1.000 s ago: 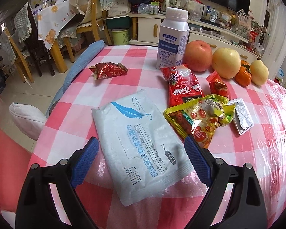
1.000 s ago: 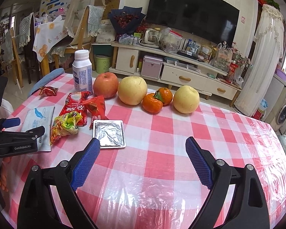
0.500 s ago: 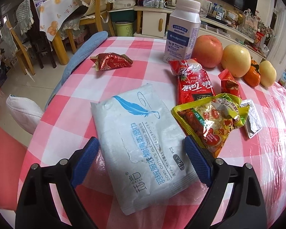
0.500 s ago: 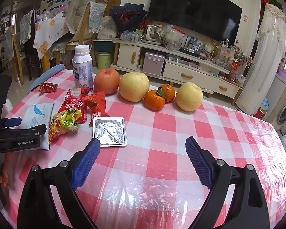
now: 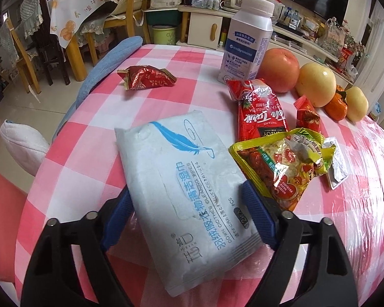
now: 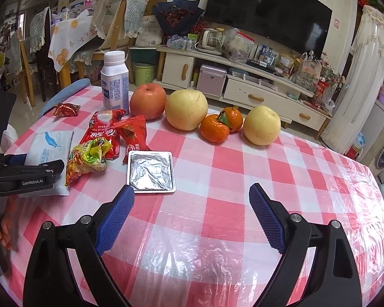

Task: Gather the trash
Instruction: 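Lower left tool onto the second white wipes pack and close it, then lift the wipes pack with left tool while right tool grasps the foil-covered tray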

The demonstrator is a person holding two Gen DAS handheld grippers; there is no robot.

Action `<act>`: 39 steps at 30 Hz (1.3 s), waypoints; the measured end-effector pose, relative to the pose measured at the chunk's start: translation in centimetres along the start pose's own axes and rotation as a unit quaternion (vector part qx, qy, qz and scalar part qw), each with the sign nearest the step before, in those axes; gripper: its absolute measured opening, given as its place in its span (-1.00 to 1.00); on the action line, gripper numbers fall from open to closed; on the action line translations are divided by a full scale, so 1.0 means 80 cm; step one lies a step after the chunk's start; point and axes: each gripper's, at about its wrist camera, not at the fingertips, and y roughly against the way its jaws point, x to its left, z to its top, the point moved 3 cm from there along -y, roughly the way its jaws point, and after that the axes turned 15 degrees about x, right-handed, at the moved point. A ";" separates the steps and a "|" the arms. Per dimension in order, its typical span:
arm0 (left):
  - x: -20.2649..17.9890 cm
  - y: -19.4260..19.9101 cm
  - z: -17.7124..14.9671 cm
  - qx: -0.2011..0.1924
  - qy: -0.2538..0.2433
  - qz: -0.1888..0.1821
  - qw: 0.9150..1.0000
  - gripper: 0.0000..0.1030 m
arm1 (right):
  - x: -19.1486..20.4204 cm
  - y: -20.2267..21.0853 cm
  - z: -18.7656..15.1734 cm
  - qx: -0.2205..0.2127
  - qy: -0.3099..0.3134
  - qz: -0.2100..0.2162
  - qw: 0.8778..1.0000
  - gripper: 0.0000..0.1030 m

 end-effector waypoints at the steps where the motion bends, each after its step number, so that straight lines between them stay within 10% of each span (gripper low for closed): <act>1: 0.001 0.000 0.001 -0.001 0.000 -0.001 1.000 0.52 | 0.001 -0.002 0.000 0.002 0.001 0.003 1.000 0.75; 15: 0.012 0.007 0.000 -0.006 0.002 -0.030 1.000 -0.02 | 0.010 -0.039 0.007 0.035 0.004 0.108 0.993 0.75; 39: 0.029 0.013 -0.002 -0.012 0.000 -0.082 0.997 -0.39 | 0.028 -0.114 0.036 0.087 0.027 0.141 0.986 0.71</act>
